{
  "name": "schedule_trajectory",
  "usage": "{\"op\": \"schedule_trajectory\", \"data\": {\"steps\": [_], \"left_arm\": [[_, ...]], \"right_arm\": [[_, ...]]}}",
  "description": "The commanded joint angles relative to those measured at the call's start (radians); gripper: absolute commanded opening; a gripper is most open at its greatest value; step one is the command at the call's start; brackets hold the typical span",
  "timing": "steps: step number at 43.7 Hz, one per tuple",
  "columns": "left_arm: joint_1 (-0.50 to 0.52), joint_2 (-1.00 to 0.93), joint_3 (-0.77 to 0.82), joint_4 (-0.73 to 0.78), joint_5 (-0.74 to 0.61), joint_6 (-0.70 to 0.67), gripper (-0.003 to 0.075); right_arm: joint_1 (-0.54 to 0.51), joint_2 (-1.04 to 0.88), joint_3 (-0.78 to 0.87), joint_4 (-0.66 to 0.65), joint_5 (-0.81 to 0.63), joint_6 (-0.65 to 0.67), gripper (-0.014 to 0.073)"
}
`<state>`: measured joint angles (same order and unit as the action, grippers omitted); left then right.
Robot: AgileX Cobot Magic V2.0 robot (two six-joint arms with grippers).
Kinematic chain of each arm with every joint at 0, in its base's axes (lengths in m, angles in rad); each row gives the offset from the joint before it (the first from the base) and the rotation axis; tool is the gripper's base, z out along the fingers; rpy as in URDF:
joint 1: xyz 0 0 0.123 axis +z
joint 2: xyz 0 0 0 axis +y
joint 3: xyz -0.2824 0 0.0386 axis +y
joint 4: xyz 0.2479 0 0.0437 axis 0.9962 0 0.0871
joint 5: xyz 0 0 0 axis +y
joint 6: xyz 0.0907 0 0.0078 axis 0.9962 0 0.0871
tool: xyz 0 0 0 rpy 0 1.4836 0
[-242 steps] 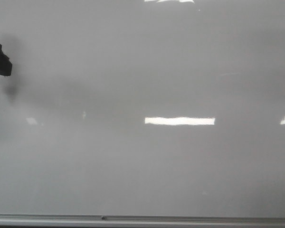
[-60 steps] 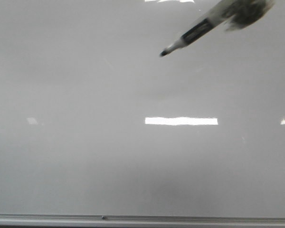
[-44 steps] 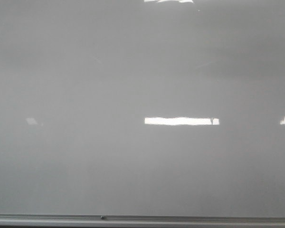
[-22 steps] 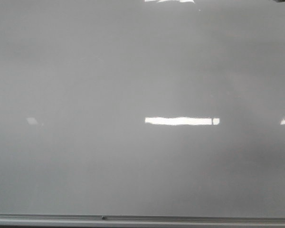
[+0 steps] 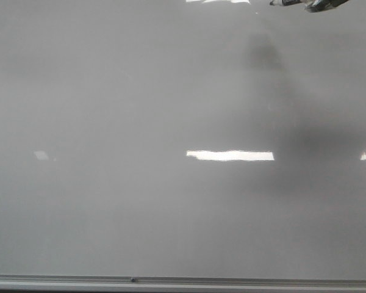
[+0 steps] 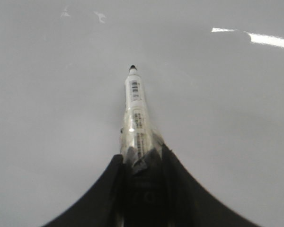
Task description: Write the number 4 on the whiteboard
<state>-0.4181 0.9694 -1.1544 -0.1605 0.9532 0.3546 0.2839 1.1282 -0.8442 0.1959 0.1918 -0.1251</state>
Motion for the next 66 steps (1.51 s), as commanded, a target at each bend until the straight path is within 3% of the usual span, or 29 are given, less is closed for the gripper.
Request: {"op": "schedule_trajectory", "data": {"steps": [1, 14, 34, 51, 66], "left_arm": [[0.003, -0.009, -0.032, -0.016, -0.07, -0.01, 0.0493], [0.003, -0.009, -0.032, -0.016, -0.07, -0.01, 0.0493], [0.003, -0.009, -0.032, -0.016, -0.07, -0.01, 0.0493], [0.003, -0.009, -0.032, -0.016, -0.07, -0.01, 0.0493], [0.003, -0.009, -0.032, -0.016, -0.074, -0.01, 0.0493]], "right_arm": [[-0.008, 0.017, -0.052, 0.009, -0.085, 0.0, -0.0069], [-0.009, 0.103, -0.059, -0.001, -0.103, -0.001, -0.0069], [0.051, 0.147, -0.059, -0.021, 0.007, -0.027, -0.0069], [-0.088, 0.115, -0.059, -0.033, 0.108, -0.027, -0.0069], [-0.033, 0.083, -0.061, -0.033, 0.033, -0.027, -0.0069]]}}
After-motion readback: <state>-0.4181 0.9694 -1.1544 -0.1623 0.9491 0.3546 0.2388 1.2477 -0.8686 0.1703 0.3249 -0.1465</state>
